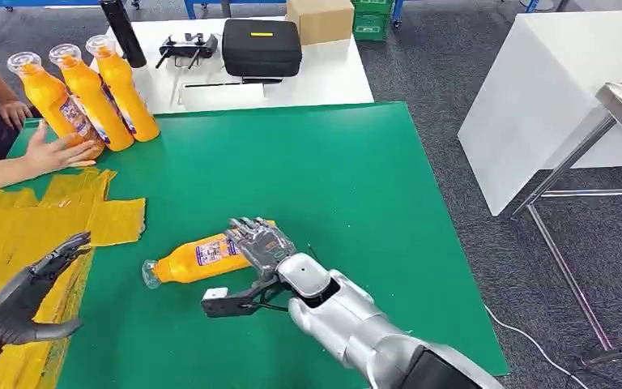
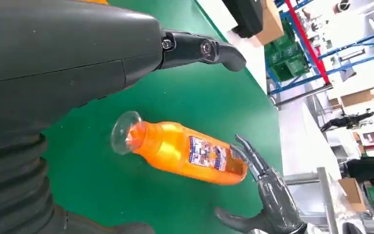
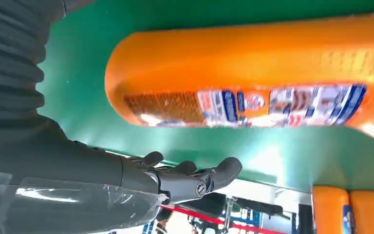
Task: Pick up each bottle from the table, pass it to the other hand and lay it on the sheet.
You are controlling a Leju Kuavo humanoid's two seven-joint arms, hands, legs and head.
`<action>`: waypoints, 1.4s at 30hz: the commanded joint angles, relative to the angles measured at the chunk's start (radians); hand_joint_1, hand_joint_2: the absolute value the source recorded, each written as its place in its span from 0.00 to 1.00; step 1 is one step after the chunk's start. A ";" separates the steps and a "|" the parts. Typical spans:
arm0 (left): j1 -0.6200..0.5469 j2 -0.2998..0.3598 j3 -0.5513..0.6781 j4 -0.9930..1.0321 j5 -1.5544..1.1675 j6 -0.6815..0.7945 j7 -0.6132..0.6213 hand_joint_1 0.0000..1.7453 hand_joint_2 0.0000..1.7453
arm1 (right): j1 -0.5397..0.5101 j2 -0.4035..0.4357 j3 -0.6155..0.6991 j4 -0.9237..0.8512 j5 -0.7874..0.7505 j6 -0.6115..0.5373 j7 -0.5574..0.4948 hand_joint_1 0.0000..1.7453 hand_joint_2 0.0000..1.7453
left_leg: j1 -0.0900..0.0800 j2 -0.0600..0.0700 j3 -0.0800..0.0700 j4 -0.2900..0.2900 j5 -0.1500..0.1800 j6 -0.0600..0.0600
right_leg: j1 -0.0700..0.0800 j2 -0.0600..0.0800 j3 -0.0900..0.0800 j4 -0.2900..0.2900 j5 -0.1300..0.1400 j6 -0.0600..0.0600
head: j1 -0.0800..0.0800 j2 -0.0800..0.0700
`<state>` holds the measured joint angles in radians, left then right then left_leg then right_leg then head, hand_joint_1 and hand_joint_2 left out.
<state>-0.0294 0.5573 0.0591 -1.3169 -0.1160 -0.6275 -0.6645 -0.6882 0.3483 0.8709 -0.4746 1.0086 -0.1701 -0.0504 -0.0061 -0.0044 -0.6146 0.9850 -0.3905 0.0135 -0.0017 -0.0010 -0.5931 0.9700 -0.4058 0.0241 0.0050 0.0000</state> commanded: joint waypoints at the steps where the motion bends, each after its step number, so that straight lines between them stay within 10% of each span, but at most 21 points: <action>1: -0.046 -0.049 -0.015 0.035 0.000 -0.005 -0.034 0.00 1.00 | -0.046 -0.017 -0.021 0.019 -0.005 0.007 0.003 0.00 1.00 | 0.000 -0.002 0.002 0.000 0.000 -0.001 | 0.000 -0.002 0.003 0.000 -0.001 0.000 | 0.000 0.000; 9: -0.006 -0.209 -0.009 -0.076 -0.022 0.088 -0.033 0.00 1.00 | -0.010 -0.031 -0.040 -0.013 0.016 -0.022 0.021 0.00 1.00 | -0.001 -0.003 0.003 -0.002 0.000 0.000 | -0.001 -0.004 0.004 -0.001 -0.001 0.001 | 0.000 0.000; 42: -0.057 -0.237 0.014 -0.054 -0.011 0.087 -0.029 0.00 1.00 | -0.018 -0.031 -0.045 -0.016 0.028 0.005 0.015 0.00 1.00 | 0.000 -0.002 0.003 0.001 -0.002 -0.002 | 0.000 -0.003 0.004 0.000 -0.002 0.000 | 0.000 0.000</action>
<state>-0.0525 0.3540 0.0622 -1.4015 -0.1240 -0.5356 -0.6645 -0.6811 0.3391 0.8392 -0.4932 1.0330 -0.1774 -0.0309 -0.0064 -0.0044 -0.6149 0.9850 -0.3904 0.0136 -0.0017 -0.0011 -0.5935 0.9698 -0.4056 0.0243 0.0049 0.0000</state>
